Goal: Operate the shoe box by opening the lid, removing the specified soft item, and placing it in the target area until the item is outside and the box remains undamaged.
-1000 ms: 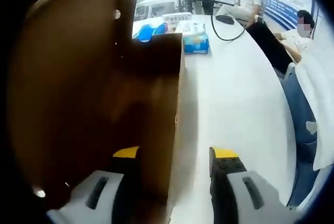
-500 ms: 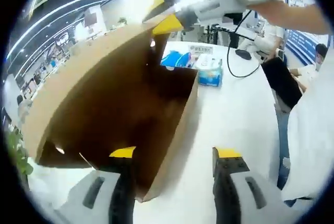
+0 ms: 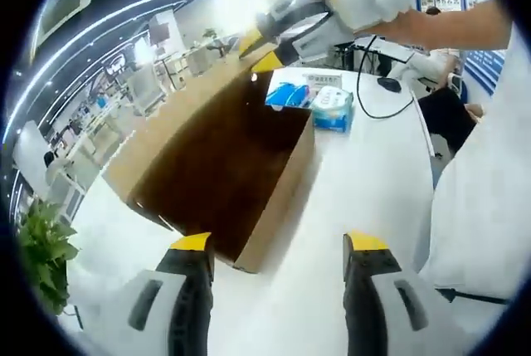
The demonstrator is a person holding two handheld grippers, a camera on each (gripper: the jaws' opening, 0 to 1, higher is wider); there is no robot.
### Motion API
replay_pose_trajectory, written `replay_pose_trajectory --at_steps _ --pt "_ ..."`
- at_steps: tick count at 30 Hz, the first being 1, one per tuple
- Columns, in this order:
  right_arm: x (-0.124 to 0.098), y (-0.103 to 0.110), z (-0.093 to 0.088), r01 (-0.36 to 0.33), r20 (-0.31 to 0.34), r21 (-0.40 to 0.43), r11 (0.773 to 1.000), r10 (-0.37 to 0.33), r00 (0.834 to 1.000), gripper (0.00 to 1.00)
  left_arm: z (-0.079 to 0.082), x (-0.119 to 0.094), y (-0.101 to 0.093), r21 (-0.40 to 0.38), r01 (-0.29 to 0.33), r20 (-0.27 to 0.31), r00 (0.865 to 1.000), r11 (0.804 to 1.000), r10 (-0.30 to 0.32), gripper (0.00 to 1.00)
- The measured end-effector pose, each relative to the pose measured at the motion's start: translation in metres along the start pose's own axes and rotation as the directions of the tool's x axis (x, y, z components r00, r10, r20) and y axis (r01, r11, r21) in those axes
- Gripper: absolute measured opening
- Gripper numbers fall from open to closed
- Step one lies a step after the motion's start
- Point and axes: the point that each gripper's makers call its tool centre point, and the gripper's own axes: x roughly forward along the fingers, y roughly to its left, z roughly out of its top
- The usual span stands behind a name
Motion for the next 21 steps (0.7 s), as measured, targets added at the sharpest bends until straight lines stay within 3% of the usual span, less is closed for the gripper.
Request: replay_pose_trajectory --at_steps 8,21 --pt "0.0 0.002 -0.001 0.0 0.0 0.003 1.0 0.0 1.0 0.13 0.027 -0.031 0.021 0.052 -0.076 0.056 0.996 0.996 0.073 0.64" --pt "0.0 0.002 0.0 0.0 0.008 0.021 1.0 -0.001 1.0 0.13 0.055 -0.033 0.06 0.146 -0.125 0.091 0.99 0.981 0.113 0.65"
